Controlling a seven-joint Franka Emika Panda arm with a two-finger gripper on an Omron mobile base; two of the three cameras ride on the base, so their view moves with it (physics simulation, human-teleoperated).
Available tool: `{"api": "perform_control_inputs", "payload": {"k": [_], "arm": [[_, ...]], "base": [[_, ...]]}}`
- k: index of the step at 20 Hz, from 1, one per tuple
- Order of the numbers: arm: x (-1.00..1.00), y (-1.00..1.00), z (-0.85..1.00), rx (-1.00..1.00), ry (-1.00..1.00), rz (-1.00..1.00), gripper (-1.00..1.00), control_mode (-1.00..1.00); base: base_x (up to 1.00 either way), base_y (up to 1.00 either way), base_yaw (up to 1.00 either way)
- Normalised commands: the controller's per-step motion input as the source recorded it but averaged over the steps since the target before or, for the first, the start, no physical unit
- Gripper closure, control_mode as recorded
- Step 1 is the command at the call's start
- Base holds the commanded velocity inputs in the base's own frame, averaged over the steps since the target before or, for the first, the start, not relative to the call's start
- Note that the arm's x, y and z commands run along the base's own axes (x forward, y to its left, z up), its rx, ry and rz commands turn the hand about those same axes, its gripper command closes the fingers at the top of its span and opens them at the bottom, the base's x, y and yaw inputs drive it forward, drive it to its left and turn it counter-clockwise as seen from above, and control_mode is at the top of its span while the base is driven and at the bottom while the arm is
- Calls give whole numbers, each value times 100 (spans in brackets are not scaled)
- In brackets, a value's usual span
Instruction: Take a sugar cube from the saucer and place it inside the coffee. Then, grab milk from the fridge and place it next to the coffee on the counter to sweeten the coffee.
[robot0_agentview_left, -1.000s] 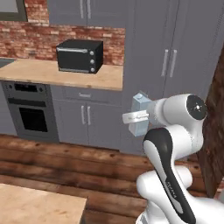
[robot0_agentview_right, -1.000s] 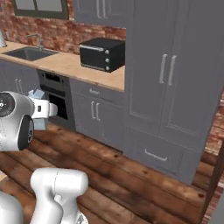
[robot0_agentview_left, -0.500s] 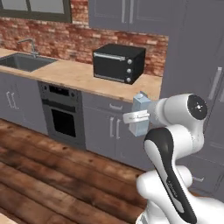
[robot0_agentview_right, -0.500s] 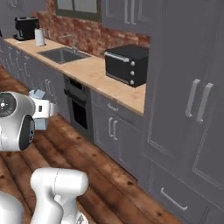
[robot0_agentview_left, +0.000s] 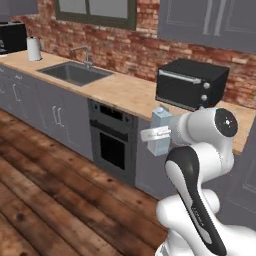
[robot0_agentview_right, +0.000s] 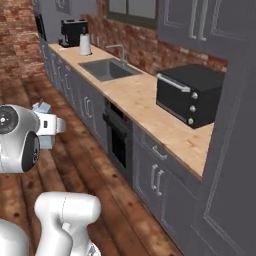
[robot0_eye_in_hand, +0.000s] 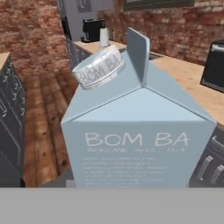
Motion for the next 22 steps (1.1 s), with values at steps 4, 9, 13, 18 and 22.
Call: {"api": "perform_control_inputs", "payload": {"k": [4, 9, 13, 18, 22], "arm": [[0, 0, 0, 0, 0, 0, 100, 100], [0, 0, 0, 0, 0, 0, 100, 100], [0, 0, 0, 0, 0, 0, 100, 100], [0, 0, 0, 0, 0, 0, 100, 100], [0, 0, 0, 0, 0, 0, 100, 100]], "base": [[100, 50, 31], [100, 53, 23], [100, 20, 16], [100, 0, 11], [100, 0, 10]]}}
